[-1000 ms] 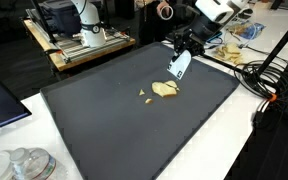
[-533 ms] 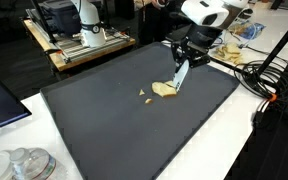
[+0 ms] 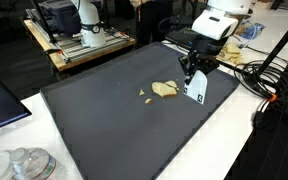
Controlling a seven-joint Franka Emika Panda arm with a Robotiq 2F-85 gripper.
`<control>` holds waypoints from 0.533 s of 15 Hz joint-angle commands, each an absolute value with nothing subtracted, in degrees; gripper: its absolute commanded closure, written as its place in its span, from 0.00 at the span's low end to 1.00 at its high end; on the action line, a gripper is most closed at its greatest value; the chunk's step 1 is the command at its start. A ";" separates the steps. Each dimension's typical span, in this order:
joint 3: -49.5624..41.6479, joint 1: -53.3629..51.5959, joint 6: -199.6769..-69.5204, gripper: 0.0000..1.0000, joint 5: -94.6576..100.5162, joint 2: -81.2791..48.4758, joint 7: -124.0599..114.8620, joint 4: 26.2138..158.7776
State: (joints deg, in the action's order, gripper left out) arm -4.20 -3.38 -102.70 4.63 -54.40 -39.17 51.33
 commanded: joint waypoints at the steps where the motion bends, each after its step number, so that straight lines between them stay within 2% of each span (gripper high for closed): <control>1: -2.88 -2.36 -108.77 0.99 5.81 -45.61 -27.69 65.10; 8: -3.51 -2.24 -115.15 0.99 5.59 -35.31 -10.31 81.76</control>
State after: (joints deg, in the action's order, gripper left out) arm -4.25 -2.93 -110.72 4.81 -42.42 -15.53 70.59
